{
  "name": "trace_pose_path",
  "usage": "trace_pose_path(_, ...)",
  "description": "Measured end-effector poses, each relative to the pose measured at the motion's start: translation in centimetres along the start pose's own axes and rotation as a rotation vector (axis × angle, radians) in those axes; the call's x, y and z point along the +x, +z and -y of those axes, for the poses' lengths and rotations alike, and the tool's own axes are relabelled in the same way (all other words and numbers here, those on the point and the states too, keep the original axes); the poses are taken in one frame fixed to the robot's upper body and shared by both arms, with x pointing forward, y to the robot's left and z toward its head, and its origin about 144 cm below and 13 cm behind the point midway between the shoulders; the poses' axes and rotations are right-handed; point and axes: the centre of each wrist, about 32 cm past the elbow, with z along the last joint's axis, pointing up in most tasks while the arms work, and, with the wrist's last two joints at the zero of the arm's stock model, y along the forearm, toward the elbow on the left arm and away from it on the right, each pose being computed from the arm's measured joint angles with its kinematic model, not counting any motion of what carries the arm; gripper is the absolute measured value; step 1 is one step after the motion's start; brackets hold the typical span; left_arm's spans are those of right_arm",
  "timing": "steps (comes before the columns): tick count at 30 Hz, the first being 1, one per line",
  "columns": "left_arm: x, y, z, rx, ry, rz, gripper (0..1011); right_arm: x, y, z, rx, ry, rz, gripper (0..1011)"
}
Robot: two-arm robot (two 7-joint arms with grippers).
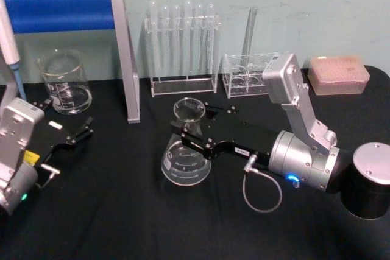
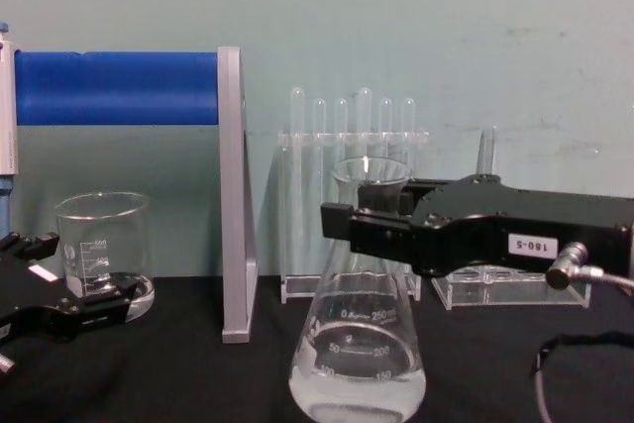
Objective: Grasp the erlenmeyer flask with one hand, shake it three times, then place it back.
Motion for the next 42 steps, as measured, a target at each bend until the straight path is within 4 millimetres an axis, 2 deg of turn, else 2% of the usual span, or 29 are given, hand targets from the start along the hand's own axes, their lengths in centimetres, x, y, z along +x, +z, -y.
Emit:
trace_pose_path(24,0.0,0.0,0.0,0.0,0.0,0.0,1001,0.3,-3.6,-1.3,-0.023,-0.021,-0.043,456)
trace_pose_path(42,0.0,0.0,0.0,0.0,0.0,0.0,1001,0.2,-4.8,-1.5,-0.048,-0.033,-0.075,456)
